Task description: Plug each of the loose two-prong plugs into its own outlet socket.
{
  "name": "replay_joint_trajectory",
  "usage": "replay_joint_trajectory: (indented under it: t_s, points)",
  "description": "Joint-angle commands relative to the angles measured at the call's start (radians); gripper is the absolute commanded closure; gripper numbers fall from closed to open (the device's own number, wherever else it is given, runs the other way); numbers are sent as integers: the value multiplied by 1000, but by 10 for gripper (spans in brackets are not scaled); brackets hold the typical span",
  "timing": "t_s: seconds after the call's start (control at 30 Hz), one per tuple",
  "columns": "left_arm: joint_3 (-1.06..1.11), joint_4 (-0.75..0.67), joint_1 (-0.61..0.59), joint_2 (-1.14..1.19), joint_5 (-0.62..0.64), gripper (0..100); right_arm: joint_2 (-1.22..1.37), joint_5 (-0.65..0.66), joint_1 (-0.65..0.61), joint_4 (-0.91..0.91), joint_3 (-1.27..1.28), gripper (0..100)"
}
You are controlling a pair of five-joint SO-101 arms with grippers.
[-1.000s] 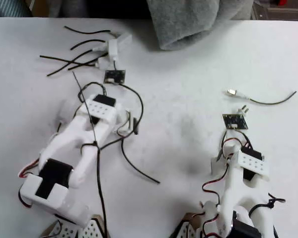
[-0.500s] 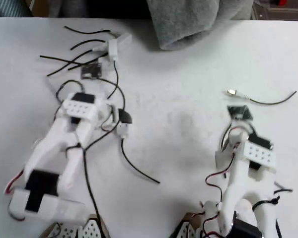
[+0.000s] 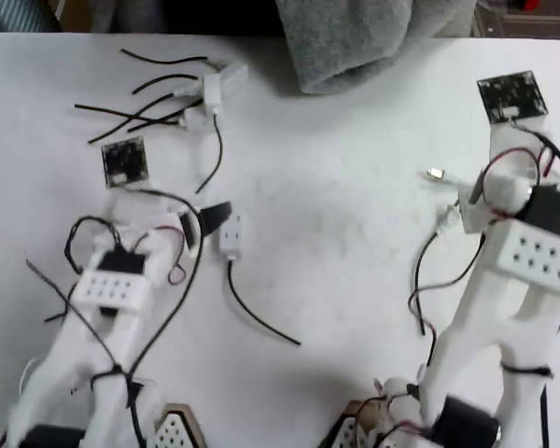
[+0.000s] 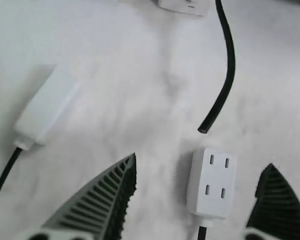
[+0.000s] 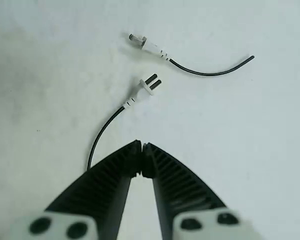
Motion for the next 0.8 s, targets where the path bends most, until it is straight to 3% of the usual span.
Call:
replay_joint_trajectory:
  t_s: [0.0,0.17,0.33,0.43,0.77]
  points:
    - [44,-52,-24,-104,0,631,180,41,5,-12,-144,977]
    - [51,-51,-53,-128,0,633,519,84,50,-12,-394,866]
    - [51,-49,-51,-128,-26,634,877,261,51,16,-763,749]
    - [51,-49,-42,-128,-89,634,1061,377,31,68,-990,736]
    - [51,-52,-35,-128,-95,634,1518,778,-51,170,-1514,736]
